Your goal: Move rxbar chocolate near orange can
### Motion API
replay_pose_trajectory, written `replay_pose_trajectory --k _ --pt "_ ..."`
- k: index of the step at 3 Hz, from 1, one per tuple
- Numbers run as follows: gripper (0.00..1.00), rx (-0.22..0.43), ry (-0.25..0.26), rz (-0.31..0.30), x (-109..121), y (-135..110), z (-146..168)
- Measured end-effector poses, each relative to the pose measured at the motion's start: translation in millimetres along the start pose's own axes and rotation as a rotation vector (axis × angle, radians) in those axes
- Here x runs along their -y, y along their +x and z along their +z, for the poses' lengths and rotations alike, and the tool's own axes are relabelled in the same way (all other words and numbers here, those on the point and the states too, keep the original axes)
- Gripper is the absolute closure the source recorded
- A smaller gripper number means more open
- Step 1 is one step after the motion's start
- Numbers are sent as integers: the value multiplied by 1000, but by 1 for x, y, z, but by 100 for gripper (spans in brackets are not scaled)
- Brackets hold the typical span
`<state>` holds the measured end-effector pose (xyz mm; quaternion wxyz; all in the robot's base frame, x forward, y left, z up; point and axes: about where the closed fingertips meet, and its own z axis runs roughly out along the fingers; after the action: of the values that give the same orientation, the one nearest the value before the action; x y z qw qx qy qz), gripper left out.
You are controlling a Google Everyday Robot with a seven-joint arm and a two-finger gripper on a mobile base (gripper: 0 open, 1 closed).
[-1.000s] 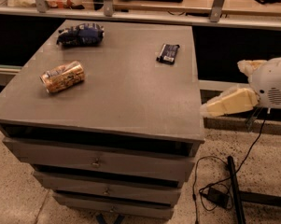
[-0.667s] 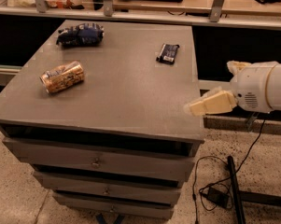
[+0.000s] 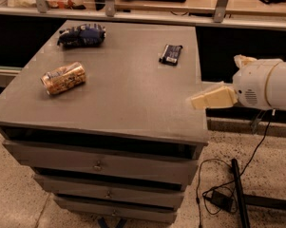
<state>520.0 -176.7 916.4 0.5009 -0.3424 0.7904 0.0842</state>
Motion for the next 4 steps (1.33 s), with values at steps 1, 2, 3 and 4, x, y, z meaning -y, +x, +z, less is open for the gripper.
replay_pose_trajectory --k 1,2,3,4 --pt "0 57 58 55 4 -3 22" --pt "0 119 117 101 12 -11 51" --pt "0 182 154 99 14 -21 91" --pt "0 207 167 84 14 -24 116"
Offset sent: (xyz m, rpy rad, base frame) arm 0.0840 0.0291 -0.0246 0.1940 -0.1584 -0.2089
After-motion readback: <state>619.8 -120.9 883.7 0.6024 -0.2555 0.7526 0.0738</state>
